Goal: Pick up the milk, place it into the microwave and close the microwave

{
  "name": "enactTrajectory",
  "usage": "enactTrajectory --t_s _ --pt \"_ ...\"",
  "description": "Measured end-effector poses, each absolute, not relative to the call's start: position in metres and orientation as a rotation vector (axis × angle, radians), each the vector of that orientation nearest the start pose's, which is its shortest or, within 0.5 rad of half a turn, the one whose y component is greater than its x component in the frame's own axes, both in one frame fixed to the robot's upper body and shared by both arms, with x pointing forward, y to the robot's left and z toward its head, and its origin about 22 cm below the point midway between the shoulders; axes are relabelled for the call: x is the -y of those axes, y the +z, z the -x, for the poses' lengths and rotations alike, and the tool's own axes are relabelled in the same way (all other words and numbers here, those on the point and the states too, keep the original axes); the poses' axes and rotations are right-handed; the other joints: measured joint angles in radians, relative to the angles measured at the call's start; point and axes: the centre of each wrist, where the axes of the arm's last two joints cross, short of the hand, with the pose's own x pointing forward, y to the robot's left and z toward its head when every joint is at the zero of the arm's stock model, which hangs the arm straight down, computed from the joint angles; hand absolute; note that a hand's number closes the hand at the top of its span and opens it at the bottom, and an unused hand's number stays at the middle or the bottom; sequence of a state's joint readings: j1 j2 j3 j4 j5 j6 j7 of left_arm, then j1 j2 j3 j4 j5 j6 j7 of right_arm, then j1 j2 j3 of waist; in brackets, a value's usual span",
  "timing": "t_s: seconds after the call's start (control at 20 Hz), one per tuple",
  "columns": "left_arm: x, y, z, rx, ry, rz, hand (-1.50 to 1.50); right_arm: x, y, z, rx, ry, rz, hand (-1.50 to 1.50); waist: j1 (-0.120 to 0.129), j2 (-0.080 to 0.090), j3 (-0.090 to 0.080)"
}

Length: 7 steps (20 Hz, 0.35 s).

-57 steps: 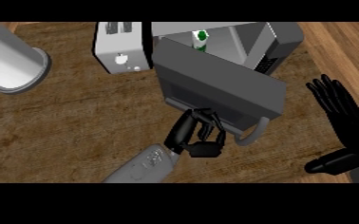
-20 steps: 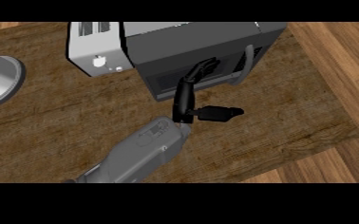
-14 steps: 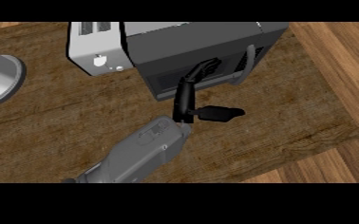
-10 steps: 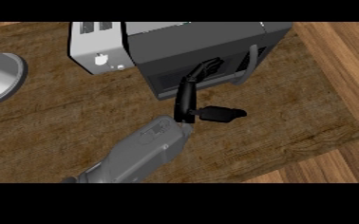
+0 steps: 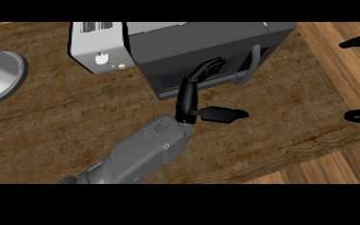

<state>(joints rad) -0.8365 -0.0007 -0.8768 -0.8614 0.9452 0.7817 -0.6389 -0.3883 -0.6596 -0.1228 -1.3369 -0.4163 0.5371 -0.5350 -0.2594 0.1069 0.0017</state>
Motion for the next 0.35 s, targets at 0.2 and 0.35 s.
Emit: enactTrajectory --t_s 0.2,0.35 --pt "-0.0048 0.0162 -0.319 1.854 -0.035 0.132 -1.5 0.3866 0.1504 -0.3249 2.201 0.509 -0.343 -1.5 -0.003 0.0 0.0" --pt "-0.0046 0.016 -0.3192 1.857 -0.031 0.135 -1.5 0.3896 0.1528 -0.3276 2.191 0.49 -0.364 -1.5 -0.003 0.001 0.001"
